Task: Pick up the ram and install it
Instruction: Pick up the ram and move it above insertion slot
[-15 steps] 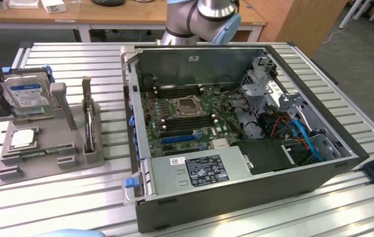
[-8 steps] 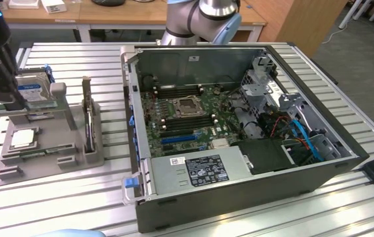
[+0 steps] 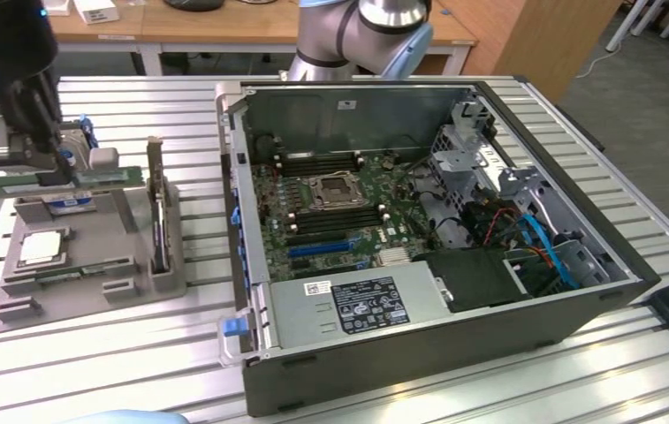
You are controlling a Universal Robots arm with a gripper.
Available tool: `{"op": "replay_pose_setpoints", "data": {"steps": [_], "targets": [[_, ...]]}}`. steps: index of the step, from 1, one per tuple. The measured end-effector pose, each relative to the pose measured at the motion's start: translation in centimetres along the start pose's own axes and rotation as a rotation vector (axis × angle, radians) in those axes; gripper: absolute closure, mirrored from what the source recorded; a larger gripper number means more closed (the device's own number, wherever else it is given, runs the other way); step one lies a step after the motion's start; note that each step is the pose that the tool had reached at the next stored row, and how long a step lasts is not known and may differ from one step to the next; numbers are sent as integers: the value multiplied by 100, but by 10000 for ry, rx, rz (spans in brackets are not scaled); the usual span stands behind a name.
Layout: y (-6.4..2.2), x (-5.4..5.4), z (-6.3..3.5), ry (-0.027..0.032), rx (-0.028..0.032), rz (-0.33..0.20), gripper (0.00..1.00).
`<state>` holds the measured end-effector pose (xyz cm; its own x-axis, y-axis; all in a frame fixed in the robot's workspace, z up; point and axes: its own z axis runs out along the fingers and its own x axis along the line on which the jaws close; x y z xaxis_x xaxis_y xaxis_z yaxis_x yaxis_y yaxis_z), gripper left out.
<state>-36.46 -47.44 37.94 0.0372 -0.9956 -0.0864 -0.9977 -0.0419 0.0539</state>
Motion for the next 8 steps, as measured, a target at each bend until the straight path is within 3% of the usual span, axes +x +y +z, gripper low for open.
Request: {"op": "replay_pose_setpoints", "data": {"steps": [8], "targets": [[-257, 2, -104, -102, -176, 7, 88]]}}
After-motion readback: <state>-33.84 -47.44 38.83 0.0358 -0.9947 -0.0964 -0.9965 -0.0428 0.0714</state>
